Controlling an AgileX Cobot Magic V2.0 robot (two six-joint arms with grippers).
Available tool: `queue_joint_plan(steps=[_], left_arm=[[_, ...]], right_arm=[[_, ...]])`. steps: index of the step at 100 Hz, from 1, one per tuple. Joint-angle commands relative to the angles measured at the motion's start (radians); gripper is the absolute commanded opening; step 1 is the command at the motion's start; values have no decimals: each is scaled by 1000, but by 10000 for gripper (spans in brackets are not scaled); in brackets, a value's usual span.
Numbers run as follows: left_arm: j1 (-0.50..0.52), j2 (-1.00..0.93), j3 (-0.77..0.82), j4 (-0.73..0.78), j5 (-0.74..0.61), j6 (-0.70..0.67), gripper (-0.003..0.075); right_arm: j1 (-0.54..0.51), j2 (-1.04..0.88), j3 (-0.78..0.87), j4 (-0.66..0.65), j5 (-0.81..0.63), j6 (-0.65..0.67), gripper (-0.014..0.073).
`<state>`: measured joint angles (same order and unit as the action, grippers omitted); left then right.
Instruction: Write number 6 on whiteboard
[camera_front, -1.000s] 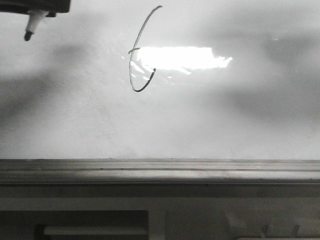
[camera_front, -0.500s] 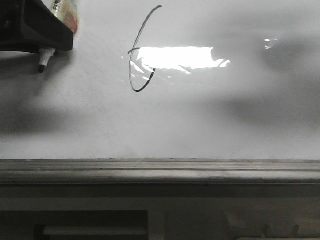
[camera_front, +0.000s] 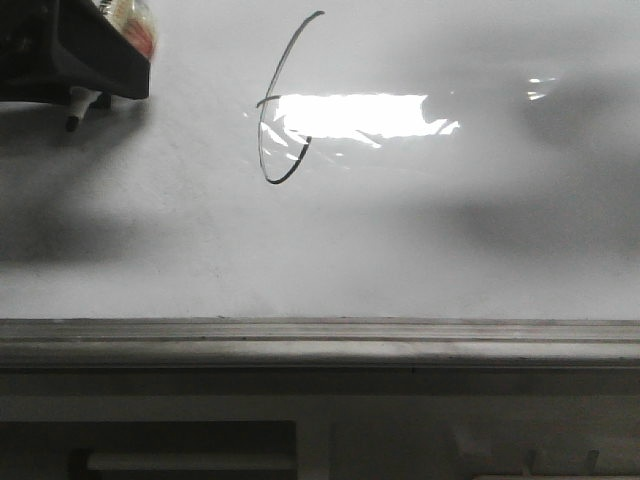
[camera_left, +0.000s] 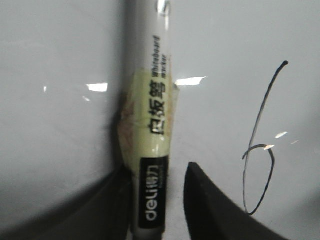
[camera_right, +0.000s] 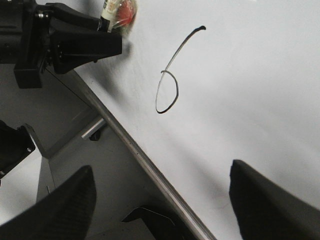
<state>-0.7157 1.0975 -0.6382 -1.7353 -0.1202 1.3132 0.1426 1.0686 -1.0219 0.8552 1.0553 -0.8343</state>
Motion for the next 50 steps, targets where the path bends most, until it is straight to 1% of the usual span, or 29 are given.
queue_joint_plan(steps=[1, 6, 15, 34, 40, 50], left_arm=[[0, -9, -29, 10, -35, -7, 366], [0, -11, -29, 10, -37, -7, 405], [0, -14, -29, 10, -37, -5, 435], [0, -79, -29, 10, -73, 70, 538], [0, -122, -27, 10, -86, 103, 552], [0, -204, -18, 7, -131, 170, 552]], right_arm=[[-8, -20, -28, 53, -20, 0, 501], [-8, -20, -28, 53, -20, 0, 501], [-8, -20, -28, 49, -20, 0, 501], [-8, -20, -28, 9, -16, 0, 501], [-8, -21, -28, 7, -9, 0, 501], [-13, -30, -28, 7, -9, 0, 501]])
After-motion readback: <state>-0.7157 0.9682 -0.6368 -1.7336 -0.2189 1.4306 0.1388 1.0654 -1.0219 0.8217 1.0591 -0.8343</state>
